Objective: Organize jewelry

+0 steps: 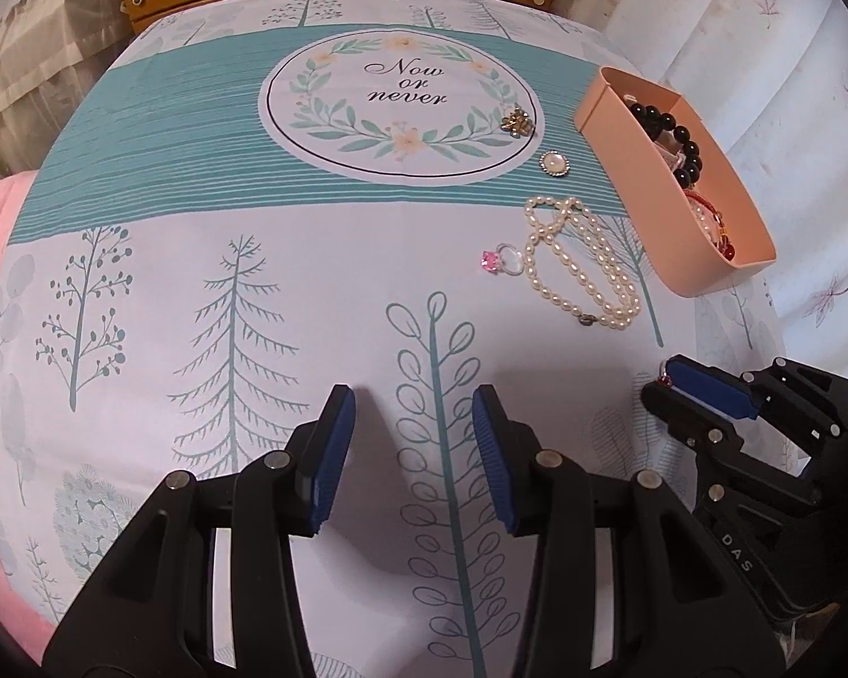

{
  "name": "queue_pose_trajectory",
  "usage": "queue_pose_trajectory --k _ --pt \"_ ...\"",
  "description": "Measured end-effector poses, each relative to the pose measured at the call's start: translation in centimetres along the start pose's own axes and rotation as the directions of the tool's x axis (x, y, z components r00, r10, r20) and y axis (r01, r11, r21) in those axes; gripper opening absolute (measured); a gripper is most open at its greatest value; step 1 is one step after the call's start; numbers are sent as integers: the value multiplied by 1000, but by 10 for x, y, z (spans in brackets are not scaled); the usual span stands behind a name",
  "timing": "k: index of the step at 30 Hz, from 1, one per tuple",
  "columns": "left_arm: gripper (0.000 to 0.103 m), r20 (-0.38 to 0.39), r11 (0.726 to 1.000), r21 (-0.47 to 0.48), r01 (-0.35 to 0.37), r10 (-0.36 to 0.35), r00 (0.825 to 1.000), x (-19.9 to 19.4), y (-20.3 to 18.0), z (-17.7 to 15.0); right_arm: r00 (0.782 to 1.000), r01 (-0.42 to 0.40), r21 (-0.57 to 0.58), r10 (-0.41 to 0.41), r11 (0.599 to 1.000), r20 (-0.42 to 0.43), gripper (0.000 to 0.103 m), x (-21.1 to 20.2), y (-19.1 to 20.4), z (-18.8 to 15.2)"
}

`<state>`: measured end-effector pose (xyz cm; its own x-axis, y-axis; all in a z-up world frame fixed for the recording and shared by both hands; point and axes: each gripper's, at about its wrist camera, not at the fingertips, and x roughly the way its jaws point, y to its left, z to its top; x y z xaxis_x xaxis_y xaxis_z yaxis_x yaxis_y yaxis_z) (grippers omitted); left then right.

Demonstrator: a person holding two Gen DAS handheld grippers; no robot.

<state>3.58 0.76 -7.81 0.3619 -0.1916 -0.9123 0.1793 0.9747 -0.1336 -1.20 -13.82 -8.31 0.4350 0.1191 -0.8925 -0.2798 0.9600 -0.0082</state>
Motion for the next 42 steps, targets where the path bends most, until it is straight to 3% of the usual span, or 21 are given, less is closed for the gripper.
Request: queue_pose_trajectory --k 8,14,20,25,31,37,42 --pt "40 -1 1000 -10 17 -17 1000 2 6 2 997 61 -27 -59 998 43 9 -5 5 -3" --pt "40 -9 999 -24 39 -39 999 4 11 13 997 14 50 -18 999 76 8 -22 -12 3" --pt "40 -4 996 -32 86 -86 996 6 10 38 989 -78 169 54 982 141 8 -48 -53 18" --pt "40 -76 987 -37 156 -159 984 20 3 61 980 -116 246 70 962 187 8 -62 -87 34" --pt "39 -119 987 -84 141 -150 981 34 -2 77 970 -152 281 88 947 228 8 -68 -110 45" --pt "23 -127 991 -79 112 -122 984 39 -12 83 966 -171 285 104 943 235 8 -65 -114 48" --pt "20 -135 992 -83 92 -102 986 41 -15 86 964 -177 287 107 941 242 8 -63 -115 46"
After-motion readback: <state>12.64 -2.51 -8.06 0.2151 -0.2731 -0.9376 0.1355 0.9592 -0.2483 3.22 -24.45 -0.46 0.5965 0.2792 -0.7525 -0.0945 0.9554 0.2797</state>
